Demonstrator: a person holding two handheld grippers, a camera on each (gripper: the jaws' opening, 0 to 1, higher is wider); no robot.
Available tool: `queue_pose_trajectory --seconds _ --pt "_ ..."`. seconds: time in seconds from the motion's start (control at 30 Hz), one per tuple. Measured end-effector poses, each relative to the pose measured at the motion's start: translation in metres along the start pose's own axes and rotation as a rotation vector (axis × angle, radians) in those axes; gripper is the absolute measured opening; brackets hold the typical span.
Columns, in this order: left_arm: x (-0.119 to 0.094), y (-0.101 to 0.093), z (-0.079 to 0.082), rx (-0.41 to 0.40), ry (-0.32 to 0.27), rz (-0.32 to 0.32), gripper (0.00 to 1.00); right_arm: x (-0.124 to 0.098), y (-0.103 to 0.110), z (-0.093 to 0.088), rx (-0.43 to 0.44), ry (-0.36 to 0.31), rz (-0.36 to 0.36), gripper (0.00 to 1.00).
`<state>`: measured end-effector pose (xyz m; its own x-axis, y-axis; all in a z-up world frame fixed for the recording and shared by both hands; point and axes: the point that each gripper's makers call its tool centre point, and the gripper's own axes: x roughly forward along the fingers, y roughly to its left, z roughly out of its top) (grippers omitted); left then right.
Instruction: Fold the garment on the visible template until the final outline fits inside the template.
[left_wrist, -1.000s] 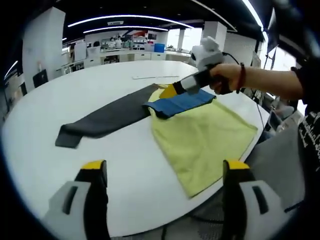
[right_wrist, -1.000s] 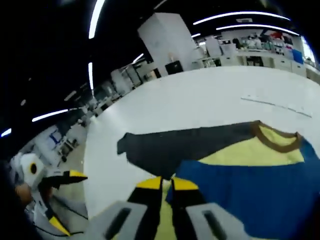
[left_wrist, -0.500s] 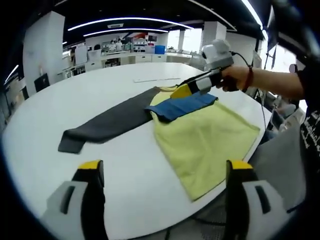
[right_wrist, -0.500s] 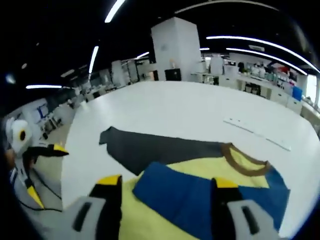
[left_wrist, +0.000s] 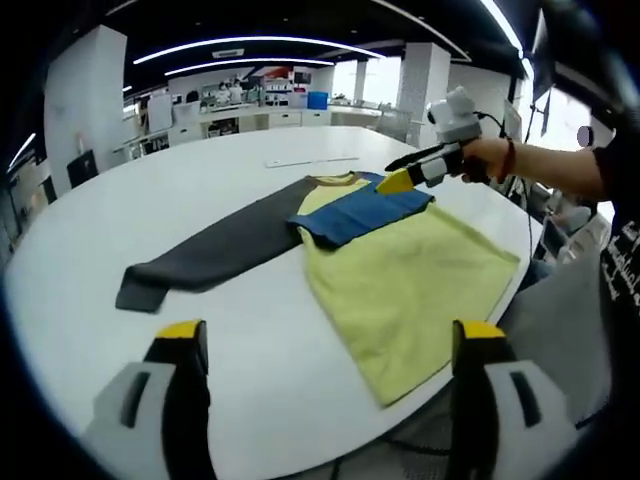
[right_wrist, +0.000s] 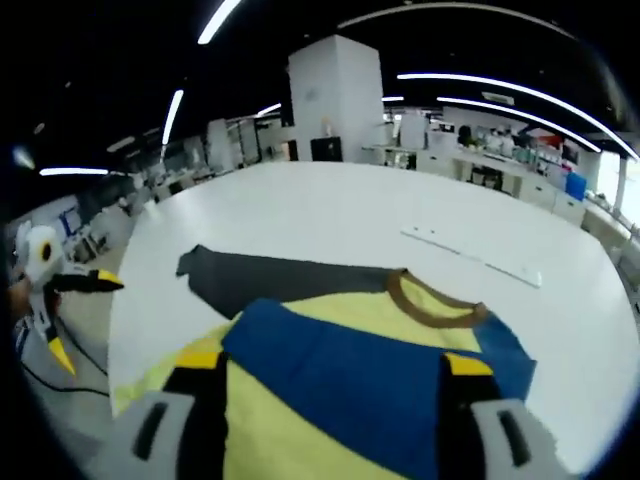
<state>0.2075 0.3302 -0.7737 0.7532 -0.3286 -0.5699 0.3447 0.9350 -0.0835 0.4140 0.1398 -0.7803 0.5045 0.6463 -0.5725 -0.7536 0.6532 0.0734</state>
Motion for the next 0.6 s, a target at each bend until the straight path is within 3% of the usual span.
queue_pose_trajectory --seconds 0.13,0.33,0.6 --pt "0.002 -0.001 0.002 0.003 -0.003 -0.003 0.99 -0.014 -0.014 -0.007 0.011 -0.007 -0.025 0.83" --pt "0.003 0.002 0.004 0.005 -0.003 0.006 0.99 -0.032 -0.057 -0.027 -0.021 -0.008 -0.121 0.73" --pt "0.002 0.006 0.006 -0.027 -0.014 0.011 0.99 -0.048 -0.077 -0.048 -0.005 0.017 -0.149 0.64"
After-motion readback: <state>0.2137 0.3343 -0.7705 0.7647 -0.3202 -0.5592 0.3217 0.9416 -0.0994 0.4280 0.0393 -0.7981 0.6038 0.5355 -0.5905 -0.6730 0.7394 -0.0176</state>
